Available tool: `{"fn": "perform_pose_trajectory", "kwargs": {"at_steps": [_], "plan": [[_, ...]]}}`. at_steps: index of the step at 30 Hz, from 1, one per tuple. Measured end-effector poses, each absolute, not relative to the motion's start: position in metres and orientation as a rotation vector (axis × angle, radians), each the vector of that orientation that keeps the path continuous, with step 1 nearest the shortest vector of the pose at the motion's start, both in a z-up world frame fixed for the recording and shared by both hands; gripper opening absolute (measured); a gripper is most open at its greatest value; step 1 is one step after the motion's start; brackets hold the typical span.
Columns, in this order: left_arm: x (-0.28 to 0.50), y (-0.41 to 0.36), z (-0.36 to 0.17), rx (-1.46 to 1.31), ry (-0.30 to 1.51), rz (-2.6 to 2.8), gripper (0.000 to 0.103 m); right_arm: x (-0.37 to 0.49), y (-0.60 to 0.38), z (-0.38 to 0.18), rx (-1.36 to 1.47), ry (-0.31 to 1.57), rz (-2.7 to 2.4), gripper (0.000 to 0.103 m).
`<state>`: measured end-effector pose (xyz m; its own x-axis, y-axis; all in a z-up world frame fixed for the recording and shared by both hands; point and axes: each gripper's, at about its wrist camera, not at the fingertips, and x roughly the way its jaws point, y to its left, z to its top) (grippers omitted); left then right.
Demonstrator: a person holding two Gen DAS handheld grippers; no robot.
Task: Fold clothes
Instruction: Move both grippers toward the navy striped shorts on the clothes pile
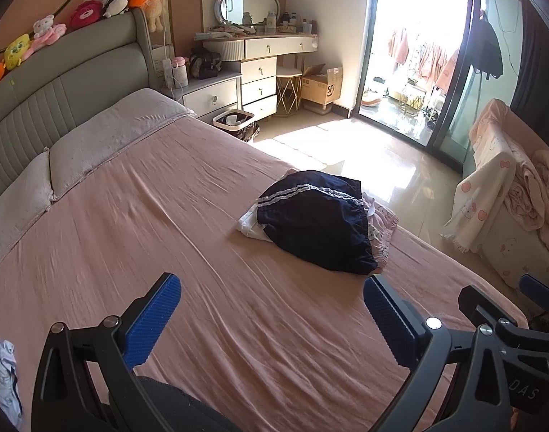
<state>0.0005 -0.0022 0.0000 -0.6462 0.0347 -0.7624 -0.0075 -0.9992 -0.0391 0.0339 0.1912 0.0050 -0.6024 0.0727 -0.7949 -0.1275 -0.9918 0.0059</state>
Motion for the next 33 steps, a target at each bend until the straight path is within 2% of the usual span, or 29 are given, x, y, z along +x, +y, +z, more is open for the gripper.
{"fn": "perform_pose_trajectory", "kwargs": {"at_steps": [4,8,33], "plan": [[0.003,-0.014,0.000,-1.296,-0.105,2.815,0.103,0.035,0.191,0.007,-1.349,0.091,2.709,0.103],[-0.004,0.002,0.003,-1.330,-0.001,2.840,0.103,0.036,0.191,0.008,-1.356,0.088,2.704,0.103],[-0.062,-0.016,-0.024,-1.410,-0.015,2.846,0.103,-0.023,0.199,-0.027,-1.425,0.088,2.685,0.103]]}}
